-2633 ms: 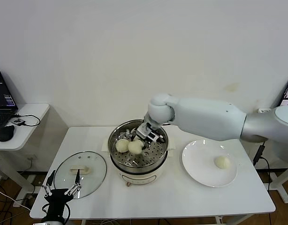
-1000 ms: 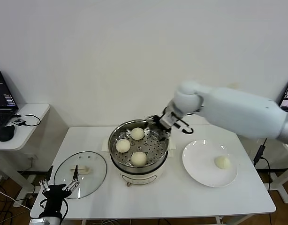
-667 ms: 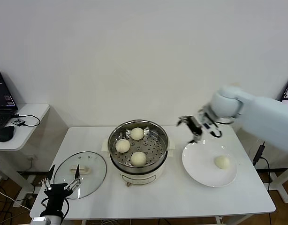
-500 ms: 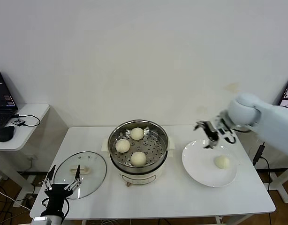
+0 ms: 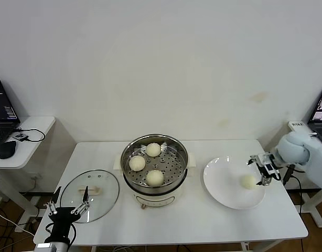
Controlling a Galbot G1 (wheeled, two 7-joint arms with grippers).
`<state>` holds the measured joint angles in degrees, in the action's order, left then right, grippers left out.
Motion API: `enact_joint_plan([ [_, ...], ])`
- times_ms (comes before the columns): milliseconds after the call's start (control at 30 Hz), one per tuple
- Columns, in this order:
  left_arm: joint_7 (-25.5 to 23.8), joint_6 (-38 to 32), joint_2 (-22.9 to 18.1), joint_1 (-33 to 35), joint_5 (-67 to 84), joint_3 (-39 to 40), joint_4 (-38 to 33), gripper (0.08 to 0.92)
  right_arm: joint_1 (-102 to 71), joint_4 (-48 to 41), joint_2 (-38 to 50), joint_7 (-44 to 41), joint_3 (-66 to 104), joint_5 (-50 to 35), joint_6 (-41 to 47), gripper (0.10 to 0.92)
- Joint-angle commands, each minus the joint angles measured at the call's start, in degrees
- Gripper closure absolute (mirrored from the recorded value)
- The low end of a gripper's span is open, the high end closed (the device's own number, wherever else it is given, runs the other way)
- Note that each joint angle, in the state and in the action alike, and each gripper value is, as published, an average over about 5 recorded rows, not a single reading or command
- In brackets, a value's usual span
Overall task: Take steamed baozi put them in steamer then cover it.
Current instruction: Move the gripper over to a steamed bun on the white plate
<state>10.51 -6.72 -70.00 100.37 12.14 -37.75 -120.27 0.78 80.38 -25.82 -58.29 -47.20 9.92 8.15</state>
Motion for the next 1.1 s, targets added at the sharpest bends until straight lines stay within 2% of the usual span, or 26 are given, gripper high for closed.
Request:
enact_joint_plan([
  [33,-0.02,0.03,-0.07,0.21,-0.02,-0.08,-0.13,0.177,-9.67,-6.81,-1.91,0.82,7.40,4.15,0.61,0.203],
  [700,0.03,-0.03,-0.35,0.21,0.04,-0.12,0.16,0.177,-10.65,-12.97,-9.31,2.35,9.65,5.04,0.34,0.212],
  [1100,0.08,-0.03,-0.35,-0.06,0.09,-0.11,0.17,0.177,-11.20,-14.52,-10.12,2.88,10.65,5.52,0.88,0.319],
])
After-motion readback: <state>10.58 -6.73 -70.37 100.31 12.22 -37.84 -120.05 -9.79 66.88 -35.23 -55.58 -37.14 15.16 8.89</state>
